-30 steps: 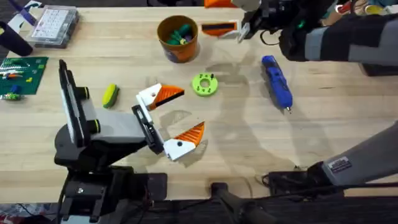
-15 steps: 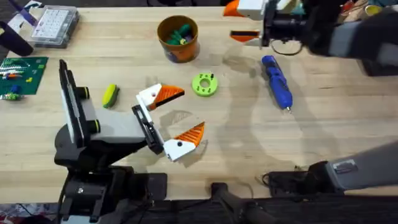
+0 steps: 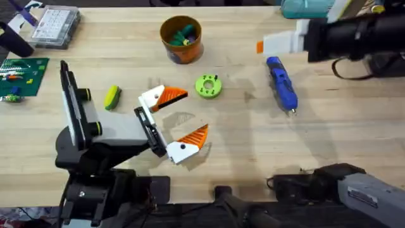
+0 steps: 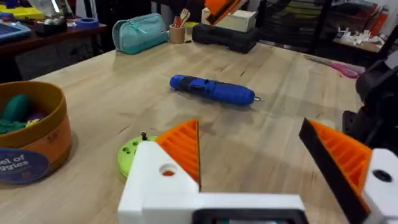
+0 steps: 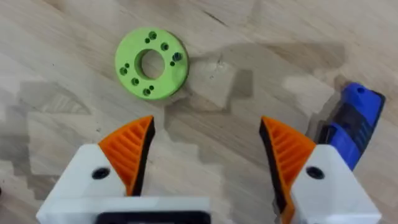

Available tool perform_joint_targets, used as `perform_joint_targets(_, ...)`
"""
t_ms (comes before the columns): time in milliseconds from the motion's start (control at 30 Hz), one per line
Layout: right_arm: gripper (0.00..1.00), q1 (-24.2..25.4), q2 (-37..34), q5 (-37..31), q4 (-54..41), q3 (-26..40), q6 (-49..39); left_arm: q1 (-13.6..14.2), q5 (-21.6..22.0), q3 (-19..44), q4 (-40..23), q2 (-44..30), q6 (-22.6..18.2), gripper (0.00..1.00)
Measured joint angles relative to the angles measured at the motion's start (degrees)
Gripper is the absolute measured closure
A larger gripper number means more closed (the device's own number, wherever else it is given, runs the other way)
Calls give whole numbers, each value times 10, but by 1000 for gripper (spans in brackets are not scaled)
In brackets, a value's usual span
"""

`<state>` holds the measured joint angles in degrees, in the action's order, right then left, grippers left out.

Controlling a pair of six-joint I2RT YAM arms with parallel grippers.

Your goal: Pick up the gripper from the table and insert it into the empty holder that is missing its gripper. Then pick up a screw, insert it into the mounting hole, and use the screwdriver to tighten it. Finally, clean up the table by picking up the vegetable and placing it into the bucket.

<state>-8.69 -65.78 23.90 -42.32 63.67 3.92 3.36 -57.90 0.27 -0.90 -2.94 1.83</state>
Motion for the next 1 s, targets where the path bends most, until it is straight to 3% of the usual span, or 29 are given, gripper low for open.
perform_joint_targets(233,4,-115,-11,-132,-34,2,-29,0,0,0,0,0,0,14)
perform_joint_targets(367,4,-153,-51,-174,-35,10,-31,0,0,0,0,0,0,14)
perform_joint_targets(700,4,-175,-204,-205,-15,68,-36,0,0,0,0,0,0,15)
perform_joint_targets(1000,4,-176,-229,-202,-26,70,-35,0,0,0,0,0,0,14)
